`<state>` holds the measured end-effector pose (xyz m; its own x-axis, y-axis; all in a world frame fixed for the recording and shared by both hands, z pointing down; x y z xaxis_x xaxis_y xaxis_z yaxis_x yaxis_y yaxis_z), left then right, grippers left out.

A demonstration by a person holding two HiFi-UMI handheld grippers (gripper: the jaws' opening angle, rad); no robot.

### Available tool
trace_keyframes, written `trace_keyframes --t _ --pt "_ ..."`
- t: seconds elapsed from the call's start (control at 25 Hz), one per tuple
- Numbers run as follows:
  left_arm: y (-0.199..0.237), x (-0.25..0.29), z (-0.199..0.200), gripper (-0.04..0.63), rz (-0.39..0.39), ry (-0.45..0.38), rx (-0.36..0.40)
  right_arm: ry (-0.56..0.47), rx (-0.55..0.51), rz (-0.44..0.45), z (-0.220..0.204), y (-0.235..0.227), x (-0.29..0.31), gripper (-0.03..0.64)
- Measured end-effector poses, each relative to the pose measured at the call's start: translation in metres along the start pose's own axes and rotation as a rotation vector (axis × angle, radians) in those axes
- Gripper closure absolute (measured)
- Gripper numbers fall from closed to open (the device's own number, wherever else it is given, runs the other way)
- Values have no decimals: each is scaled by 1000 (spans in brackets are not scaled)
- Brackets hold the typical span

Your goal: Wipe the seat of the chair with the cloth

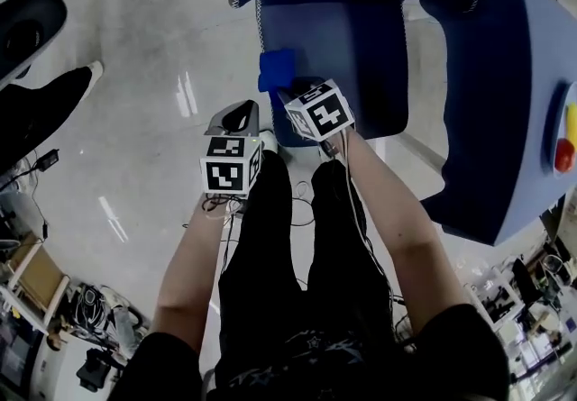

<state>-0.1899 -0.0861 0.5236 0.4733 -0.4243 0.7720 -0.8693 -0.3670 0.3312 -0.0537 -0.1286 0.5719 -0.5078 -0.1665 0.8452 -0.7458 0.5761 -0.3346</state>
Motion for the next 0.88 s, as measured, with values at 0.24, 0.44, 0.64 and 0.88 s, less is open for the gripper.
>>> trace_keyframes --t 0.24,0.44,0.64,0.88 --pt "17 3 -7 575 5 22 14 57 -67 -41 -12 -5 19 561" --pt "8 8 -17 575 17 46 -8 55 -23 -83 -29 -33 3 561" --pt "-25 20 -14 575 5 63 11 56 7 -118 -49 -68 -22 561" --pt "-66 37 -4 575 -28 77 45 66 63 -168 -75 -109 -49 561"
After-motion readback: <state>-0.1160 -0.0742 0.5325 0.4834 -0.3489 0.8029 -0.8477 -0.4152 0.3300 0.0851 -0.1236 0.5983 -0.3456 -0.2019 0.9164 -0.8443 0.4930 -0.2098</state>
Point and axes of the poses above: the fingertips, and each gripper's own axes: x forward along the fingers, y to its left, z out of its top, the point moved 8 cm from there along -x, backward along the fingers, and after that the axes turned 1 degree about -z, right-handed, at the moved point
